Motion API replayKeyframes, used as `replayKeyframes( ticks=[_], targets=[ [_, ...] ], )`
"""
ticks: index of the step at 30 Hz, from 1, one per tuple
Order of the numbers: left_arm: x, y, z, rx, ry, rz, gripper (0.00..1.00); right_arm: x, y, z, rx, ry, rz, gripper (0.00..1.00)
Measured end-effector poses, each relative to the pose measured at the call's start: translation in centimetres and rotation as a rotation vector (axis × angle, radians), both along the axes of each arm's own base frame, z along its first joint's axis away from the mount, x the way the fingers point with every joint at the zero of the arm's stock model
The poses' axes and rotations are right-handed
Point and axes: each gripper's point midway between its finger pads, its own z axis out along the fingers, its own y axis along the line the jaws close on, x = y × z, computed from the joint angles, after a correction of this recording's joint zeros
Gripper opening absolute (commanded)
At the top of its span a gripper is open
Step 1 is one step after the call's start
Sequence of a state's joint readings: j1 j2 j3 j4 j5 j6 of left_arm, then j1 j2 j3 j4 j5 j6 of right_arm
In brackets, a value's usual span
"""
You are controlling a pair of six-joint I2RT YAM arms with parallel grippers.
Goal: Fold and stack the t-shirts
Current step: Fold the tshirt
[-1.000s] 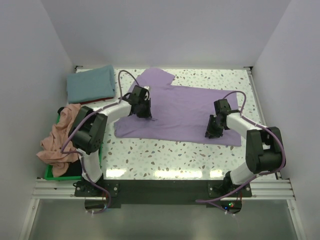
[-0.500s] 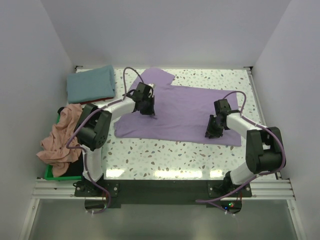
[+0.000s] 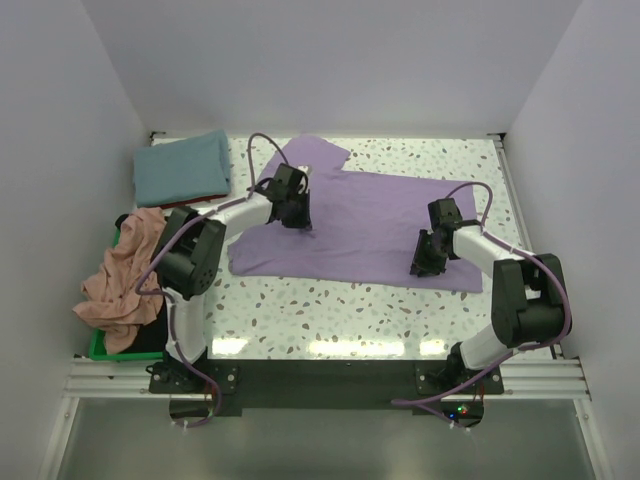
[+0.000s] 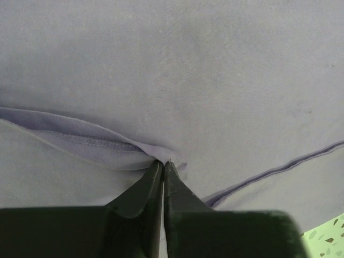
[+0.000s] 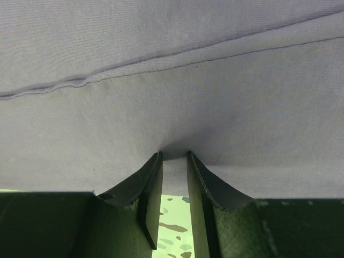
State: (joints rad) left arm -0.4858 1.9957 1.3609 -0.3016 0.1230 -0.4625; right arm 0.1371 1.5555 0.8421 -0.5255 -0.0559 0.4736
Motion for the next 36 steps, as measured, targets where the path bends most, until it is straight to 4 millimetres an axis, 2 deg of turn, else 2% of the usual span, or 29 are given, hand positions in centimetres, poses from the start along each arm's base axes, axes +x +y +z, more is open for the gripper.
replayKeyframes(
  ticks=[2,3,6,11,15,18,20,22,25,30,33,34,36],
  targets=[
    [0.0,0.0,-0.2,0.000,0.005,0.004,0.33,0.0,0.0,0.0,0.000,0.000,0.000,0.29],
    [0.0,0.0,-0.2,-0.002,0.007,0.007,0.56,0.0,0.0,0.0,0.000,0.000,0.000,0.29],
    [0.1,-0.2,0.0,-0.015,0.013,0.029,0.76,0.0,0.0,0.0,0.000,0.000,0.001,0.29],
    [0.7,-0.8,1.4,-0.063,-0.002,0.075,0.85,0.0,0.0,0.0,-0.001,0.000,0.002,0.29],
    [1.2,-1.2,4.7,-0.119,-0.061,0.092,0.87,0.0,0.0,0.0,-0.002,0.000,0.004,0.29],
    [1.2,-1.2,8.3,-0.165,-0.135,0.096,0.91,-0.1,0.0,0.1,-0.003,0.002,0.006,0.29],
    [0.6,-0.7,9.8,-0.179,-0.169,0.099,0.94,-0.3,-0.1,0.2,-0.005,0.011,0.007,0.29],
    [-0.2,0.0,10.3,-0.179,-0.190,0.105,0.96,-0.6,-0.2,0.4,-0.010,0.018,0.011,0.29],
    [-2.0,1.3,8.9,-0.152,-0.172,0.113,0.98,-0.3,-0.3,1.0,-0.017,0.008,0.016,0.29],
    [-6.0,3.7,2.9,-0.060,-0.045,0.126,1.00,1.0,-0.2,2.0,-0.019,-0.031,0.029,0.29],
    [-8.2,5.0,0.1,-0.017,0.013,0.133,1.00,1.3,-0.3,2.0,-0.024,-0.042,0.034,0.29],
    [-8.7,5.3,-0.5,-0.008,0.023,0.134,1.00,1.4,-0.3,1.9,-0.026,-0.043,0.035,0.29],
    [-8.7,5.4,-0.4,-0.017,0.002,0.137,1.00,1.5,-0.3,1.6,-0.028,-0.044,0.036,0.29]
  ],
)
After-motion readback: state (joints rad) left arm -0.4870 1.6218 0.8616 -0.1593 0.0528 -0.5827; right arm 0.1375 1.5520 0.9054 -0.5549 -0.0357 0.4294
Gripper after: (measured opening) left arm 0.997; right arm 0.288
